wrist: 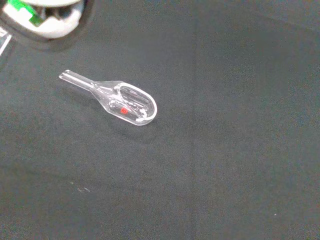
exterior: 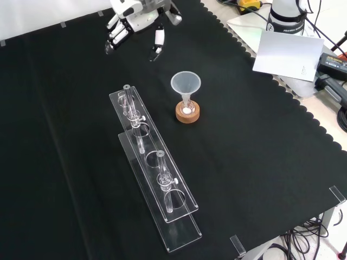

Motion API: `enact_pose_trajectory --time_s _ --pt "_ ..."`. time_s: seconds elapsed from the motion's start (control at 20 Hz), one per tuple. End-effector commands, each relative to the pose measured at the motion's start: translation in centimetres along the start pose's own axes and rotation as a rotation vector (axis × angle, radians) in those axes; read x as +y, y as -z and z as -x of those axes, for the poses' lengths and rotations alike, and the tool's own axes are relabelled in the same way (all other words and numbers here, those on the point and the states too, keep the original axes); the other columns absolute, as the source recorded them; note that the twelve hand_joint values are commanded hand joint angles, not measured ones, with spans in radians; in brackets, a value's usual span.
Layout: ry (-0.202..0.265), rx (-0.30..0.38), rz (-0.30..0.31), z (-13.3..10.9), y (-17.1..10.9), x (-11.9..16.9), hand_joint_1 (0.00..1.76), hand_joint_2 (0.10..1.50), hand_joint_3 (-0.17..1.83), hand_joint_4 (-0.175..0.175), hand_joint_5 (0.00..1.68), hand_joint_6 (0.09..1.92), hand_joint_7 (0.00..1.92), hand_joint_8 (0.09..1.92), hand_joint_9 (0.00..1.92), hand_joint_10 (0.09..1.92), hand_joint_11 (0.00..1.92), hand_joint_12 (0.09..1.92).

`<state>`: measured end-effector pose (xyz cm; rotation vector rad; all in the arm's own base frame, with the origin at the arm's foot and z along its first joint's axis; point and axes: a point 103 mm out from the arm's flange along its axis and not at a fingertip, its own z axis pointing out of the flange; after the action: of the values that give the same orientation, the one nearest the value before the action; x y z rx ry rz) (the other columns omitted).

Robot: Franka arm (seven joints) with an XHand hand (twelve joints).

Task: Remove the funnel from the round-bottom flask.

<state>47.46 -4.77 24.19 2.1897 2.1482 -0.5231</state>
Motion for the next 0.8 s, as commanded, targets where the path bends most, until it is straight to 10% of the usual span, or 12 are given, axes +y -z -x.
enact_pose_trajectory --time_s 0.05,0.8 --pt "-0.006 0.011 -0.006 -0.3 1.4 -3.1 0.79 0.58 0.45 0.012 0.34 0.09 0.31 0.61 0.83 0.09 0.44 1.29" --pt "0.064 0.041 -0.046 -3.5 5.4 -11.3 0.61 0.57 0.42 0.027 0.27 0.09 0.25 0.58 0.74 0.09 0.41 1.39"
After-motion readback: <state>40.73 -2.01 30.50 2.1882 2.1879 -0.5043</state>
